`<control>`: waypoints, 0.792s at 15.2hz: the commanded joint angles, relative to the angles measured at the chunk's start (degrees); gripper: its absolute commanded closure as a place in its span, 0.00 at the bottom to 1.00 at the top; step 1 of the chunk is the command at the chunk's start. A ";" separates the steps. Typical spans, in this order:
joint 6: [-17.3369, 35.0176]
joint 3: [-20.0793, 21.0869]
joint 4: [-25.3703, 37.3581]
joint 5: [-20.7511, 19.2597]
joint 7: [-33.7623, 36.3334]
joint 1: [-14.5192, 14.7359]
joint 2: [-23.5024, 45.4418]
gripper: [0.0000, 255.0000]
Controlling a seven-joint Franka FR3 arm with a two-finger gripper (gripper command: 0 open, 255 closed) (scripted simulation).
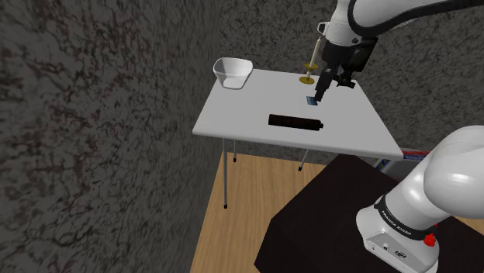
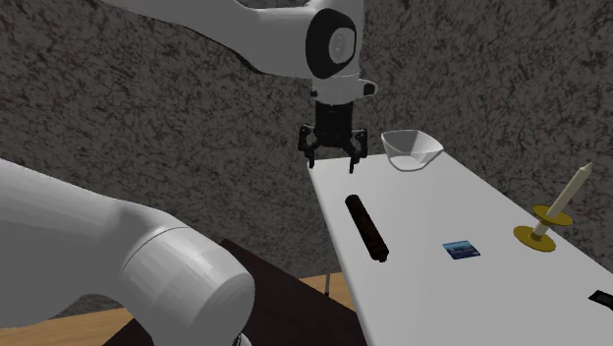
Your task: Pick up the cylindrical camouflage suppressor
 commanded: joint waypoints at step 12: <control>23.99 -9.81 1.99 2.36 -22.69 1.50 26.80 0.00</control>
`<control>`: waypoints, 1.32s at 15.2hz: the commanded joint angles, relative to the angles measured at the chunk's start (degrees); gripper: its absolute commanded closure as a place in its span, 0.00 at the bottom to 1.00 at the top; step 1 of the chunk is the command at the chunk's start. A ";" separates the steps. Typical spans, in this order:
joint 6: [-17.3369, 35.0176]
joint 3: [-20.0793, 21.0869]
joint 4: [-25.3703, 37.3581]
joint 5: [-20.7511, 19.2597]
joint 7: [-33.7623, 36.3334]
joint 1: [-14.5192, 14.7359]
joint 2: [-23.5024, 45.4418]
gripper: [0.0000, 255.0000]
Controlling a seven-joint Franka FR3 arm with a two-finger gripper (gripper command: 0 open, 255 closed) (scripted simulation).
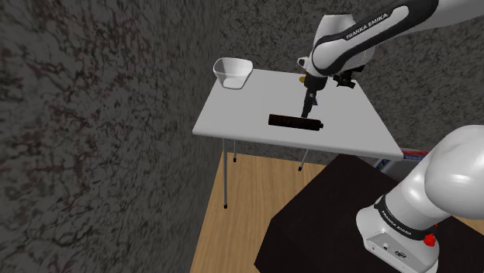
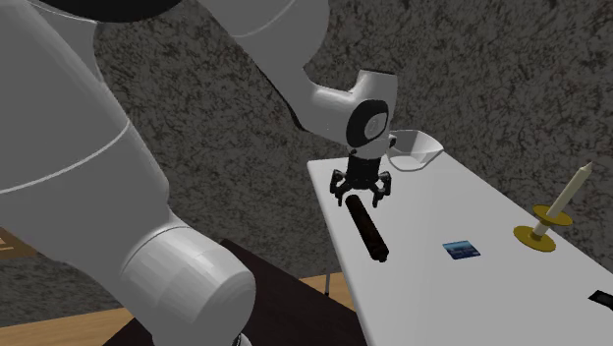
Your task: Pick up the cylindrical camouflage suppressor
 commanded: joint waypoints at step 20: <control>13.68 -0.42 5.75 9.89 -15.19 -0.77 20.80 1.00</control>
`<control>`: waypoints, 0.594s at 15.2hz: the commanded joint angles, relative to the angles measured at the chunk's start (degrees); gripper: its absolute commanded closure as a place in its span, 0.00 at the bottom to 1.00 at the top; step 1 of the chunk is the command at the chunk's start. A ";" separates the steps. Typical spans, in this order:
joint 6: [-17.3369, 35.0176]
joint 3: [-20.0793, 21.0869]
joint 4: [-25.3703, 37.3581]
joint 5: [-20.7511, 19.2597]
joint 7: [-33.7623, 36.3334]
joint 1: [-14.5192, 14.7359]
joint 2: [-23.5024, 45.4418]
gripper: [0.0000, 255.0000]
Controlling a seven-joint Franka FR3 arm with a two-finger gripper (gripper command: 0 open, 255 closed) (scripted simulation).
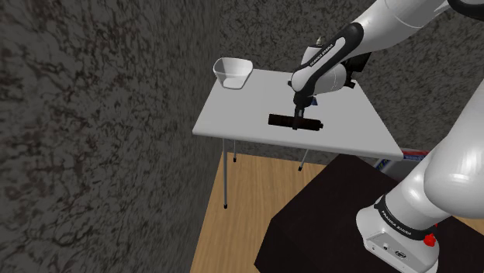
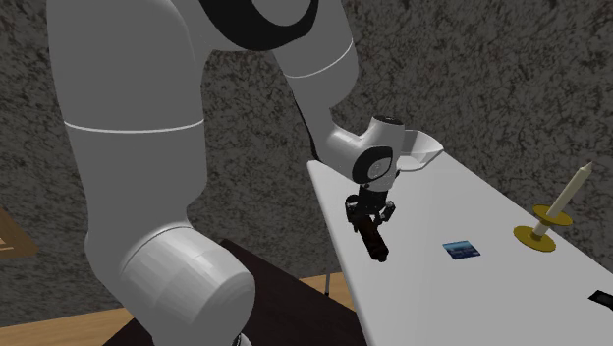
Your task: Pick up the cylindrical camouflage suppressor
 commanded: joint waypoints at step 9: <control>-3.48 -0.77 0.00 -2.16 1.70 0.52 -3.67 1.00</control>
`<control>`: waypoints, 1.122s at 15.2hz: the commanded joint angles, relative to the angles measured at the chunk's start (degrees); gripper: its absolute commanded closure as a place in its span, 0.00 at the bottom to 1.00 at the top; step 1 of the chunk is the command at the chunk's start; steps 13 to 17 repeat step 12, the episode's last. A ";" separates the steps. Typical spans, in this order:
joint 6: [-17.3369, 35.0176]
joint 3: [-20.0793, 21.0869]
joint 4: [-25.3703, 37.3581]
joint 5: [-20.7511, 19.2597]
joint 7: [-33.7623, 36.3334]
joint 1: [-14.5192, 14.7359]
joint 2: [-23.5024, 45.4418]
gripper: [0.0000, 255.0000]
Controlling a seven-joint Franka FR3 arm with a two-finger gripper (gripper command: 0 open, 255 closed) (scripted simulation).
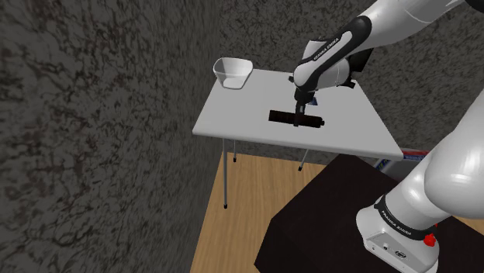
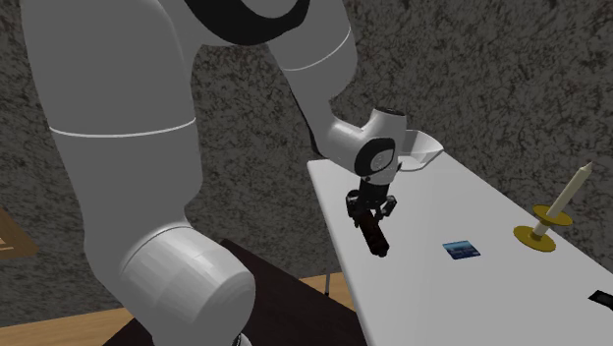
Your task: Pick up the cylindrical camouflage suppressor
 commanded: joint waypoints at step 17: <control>-8.55 -0.78 1.19 -4.02 2.92 0.40 -7.75 1.00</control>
